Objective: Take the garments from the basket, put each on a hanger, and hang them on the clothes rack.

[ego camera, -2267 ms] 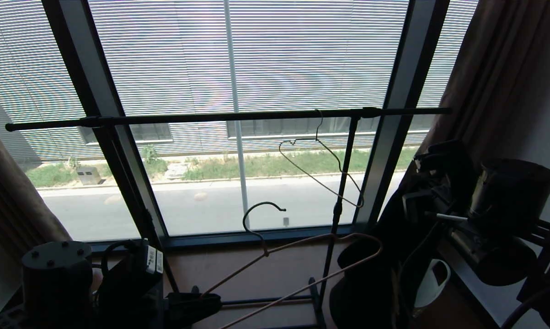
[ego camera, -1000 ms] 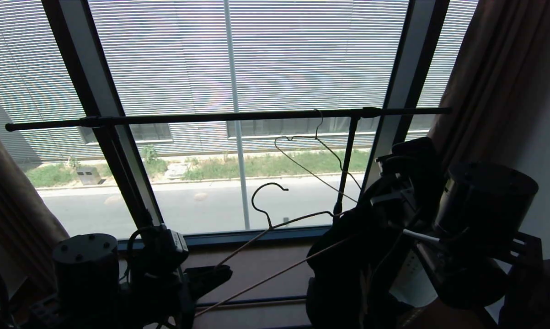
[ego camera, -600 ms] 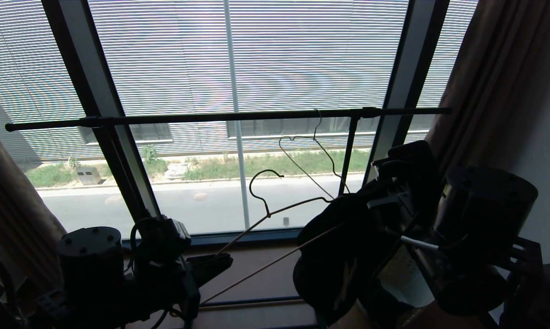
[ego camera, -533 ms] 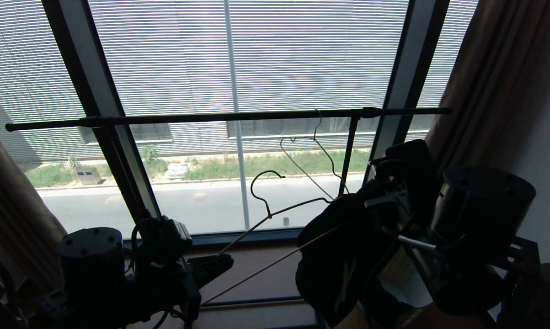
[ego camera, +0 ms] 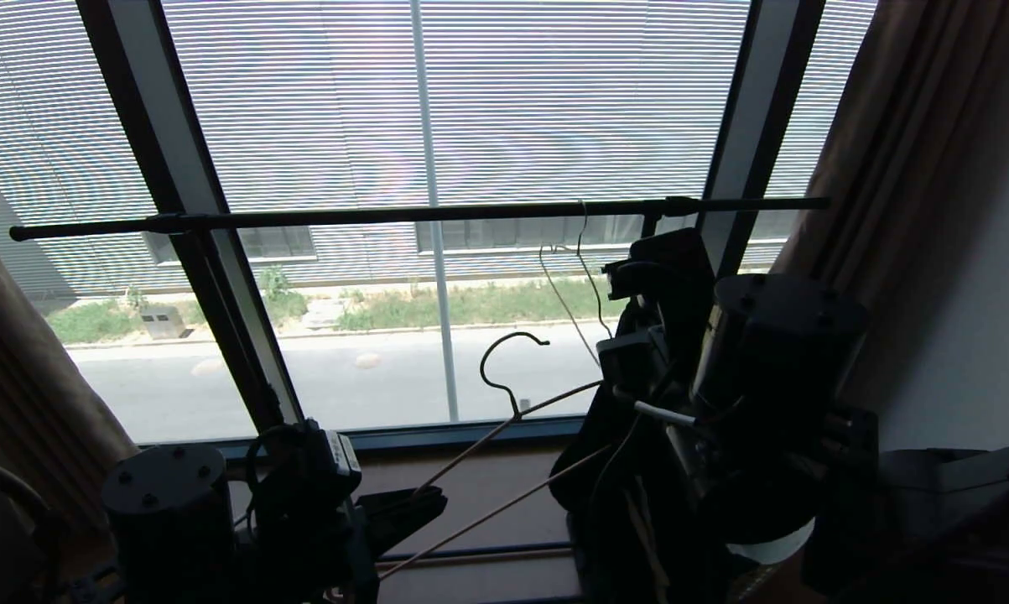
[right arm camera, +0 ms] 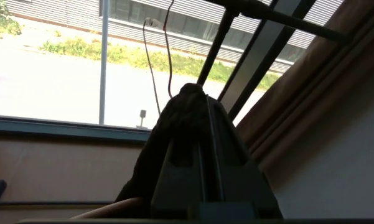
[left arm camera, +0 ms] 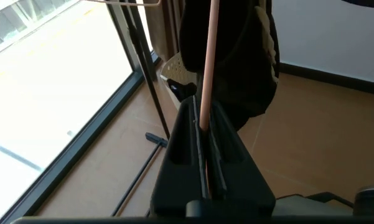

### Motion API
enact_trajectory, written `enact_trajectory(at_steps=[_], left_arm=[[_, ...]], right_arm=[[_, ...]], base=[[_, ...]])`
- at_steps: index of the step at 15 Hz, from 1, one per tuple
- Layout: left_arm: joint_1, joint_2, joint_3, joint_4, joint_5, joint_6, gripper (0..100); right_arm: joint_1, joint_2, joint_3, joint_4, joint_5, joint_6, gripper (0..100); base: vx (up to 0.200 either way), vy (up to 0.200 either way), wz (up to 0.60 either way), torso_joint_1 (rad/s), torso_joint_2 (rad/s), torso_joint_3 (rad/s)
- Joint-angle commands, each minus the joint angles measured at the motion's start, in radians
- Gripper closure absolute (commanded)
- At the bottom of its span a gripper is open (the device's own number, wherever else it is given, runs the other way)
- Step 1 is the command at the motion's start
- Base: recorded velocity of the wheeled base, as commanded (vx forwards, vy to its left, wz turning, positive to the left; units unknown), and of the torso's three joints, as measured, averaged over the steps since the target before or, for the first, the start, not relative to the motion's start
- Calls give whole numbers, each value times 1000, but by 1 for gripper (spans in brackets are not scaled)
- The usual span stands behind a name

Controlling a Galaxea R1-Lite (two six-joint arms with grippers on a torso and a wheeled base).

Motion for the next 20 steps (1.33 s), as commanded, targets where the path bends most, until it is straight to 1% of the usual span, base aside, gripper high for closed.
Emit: enact_trajectory(at_steps=[1,2,4,7,10,11,12,14,17,19,20], left_arm=[[-9,26,0,-5,2,-3,100],[-9,28,-2,-5,2,-3,100],[-2,23,-11,-10,3,-9,100],[15,23,-14,-51,5,-27,100],[15,26,-15,-51,5,-32,100],[15,28,-17,-51,5,-32,100],[15,31,-19,-51,5,-33,100],[15,31,-19,-53,5,-45,100],[15,31,-19,-53,5,-45,100],[15,31,-17,-53,5,-45,100],[15,31,-17,-53,3,-45,100]], right_arm=[[47,9,-3,0,0,8,100],[56,9,-1,0,0,9,100],[104,9,0,0,0,34,100],[154,12,-9,-7,0,60,100],[186,14,-12,-10,2,62,100],[222,21,-18,-14,2,63,100],[239,34,-27,-14,2,63,100],[255,46,-47,-13,0,97,100],[252,37,-38,-14,-3,100,100],[217,17,-20,-14,-46,109,100],[202,6,-8,-14,-49,114,0]], base=[[0,0,0,0,0,0],[0,0,0,0,0,0],[0,0,0,0,0,0],[0,0,0,0,0,0],[0,0,0,0,0,0],[0,0,0,0,0,0],[0,0,0,0,0,0],[0,0,0,0,0,0],[0,0,0,0,0,0],[0,0,0,0,0,0],[0,0,0,0,0,0]])
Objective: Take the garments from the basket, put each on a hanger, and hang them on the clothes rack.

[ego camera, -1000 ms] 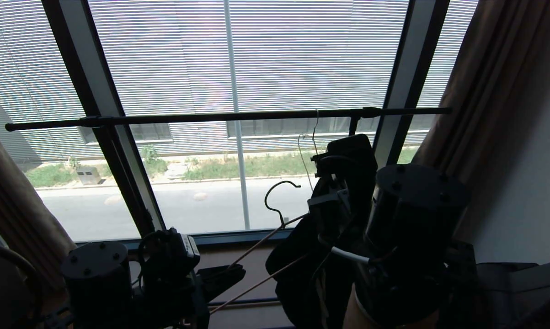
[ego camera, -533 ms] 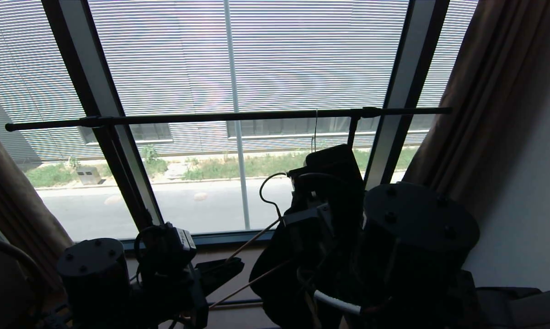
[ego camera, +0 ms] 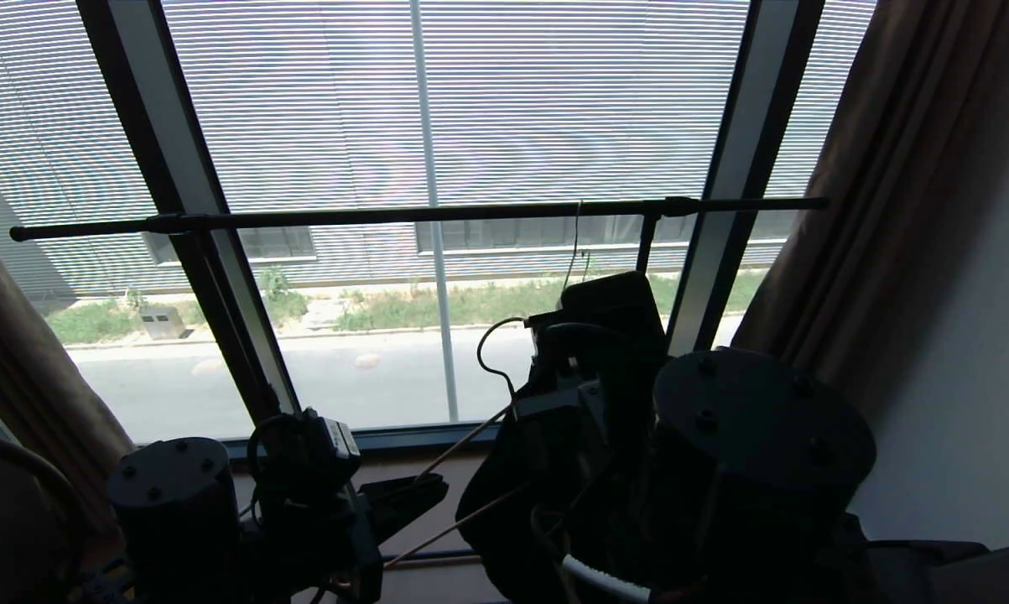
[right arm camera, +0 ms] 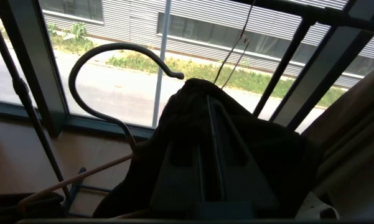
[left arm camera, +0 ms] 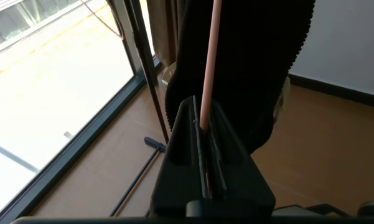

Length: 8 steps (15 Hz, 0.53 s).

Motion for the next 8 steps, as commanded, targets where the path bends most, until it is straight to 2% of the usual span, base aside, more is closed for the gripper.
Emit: enact_trajectory(at_steps=[1,4,8], left_arm=[[0,1,0,-1,-1,0,100],[0,1,-1,-1,-1,0,100],[0,2,-1,-1,-1,-3,100]], right_arm=[[-23,-24,17,-1,-3,3,0],[-70,-98,63,0,-3,6,0],[-92,-88,53,0,-5,6,0]], base=[[0,0,0,0,0,0],[0,0,0,0,0,0],[0,0,0,0,0,0]])
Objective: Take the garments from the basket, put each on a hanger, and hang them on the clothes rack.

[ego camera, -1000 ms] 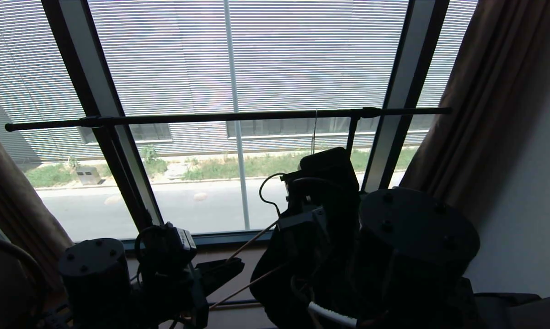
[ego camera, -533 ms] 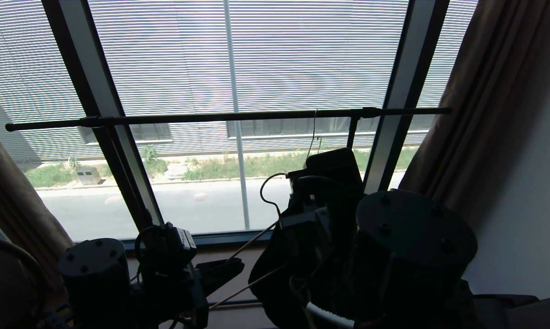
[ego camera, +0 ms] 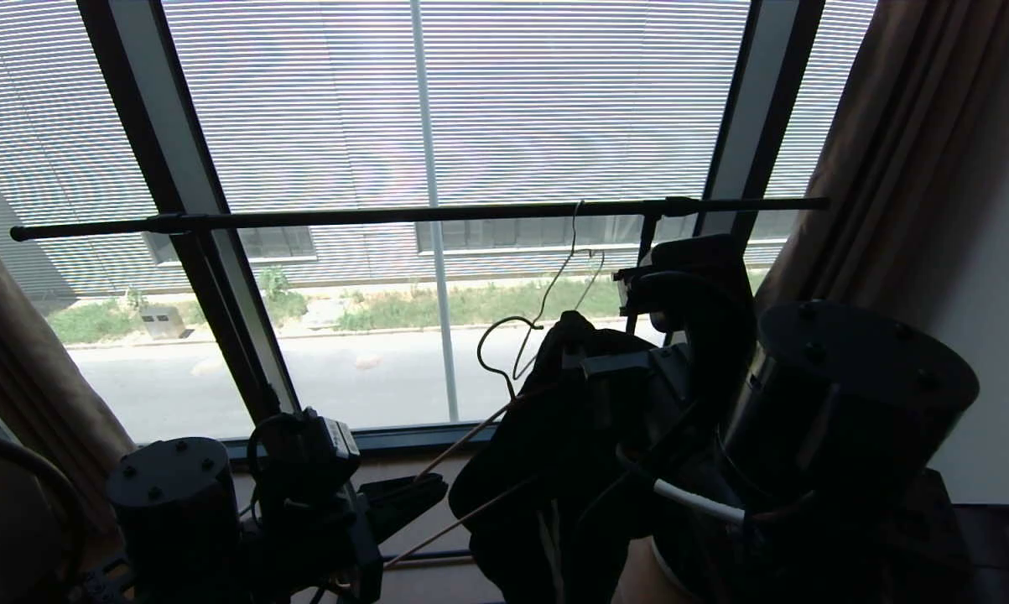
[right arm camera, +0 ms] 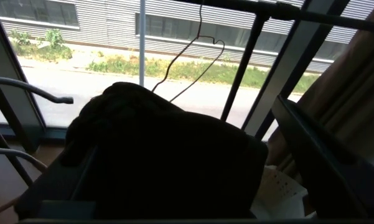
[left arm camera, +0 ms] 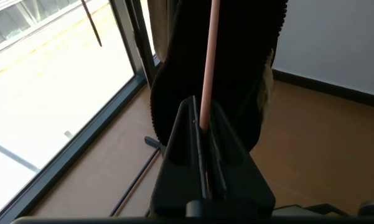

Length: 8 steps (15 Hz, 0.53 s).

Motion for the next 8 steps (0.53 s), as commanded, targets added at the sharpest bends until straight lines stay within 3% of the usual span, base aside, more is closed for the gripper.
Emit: enact_trajectory(at_steps=[1,8], left_arm=[[0,2,0,-1,-2,-2,100],[-5,2,-2,-4,0,-12,100]], right_arm=[[-8,5,-13,0,0,-2,0],[40,94,-85,12,-3,-8,0]], base=[[0,0,0,0,0,0],[0,0,0,0,0,0]])
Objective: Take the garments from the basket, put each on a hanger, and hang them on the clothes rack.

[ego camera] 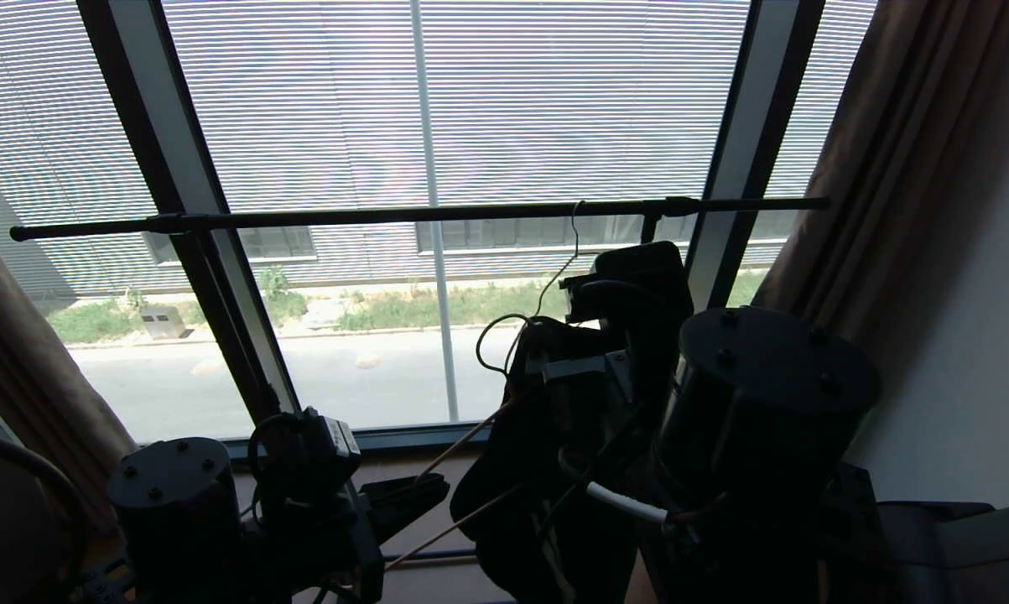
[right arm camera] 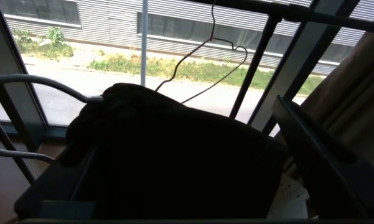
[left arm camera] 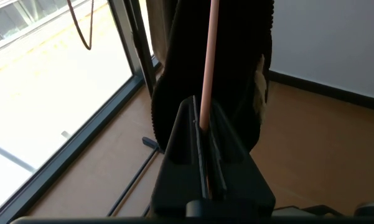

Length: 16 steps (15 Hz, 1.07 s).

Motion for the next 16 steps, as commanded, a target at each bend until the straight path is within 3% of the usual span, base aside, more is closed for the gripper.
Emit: enact_trajectory(at_steps=[1,16], left_arm=[[0,1,-1,-2,-1,-1,100],[23,21,-16,-4,0,-33,100]], right_arm=[[15,29,-9,0,0,-1,0],[31,29,40,-12,-16,0,0]], base=[[0,0,0,0,0,0],[0,0,0,0,0,0]])
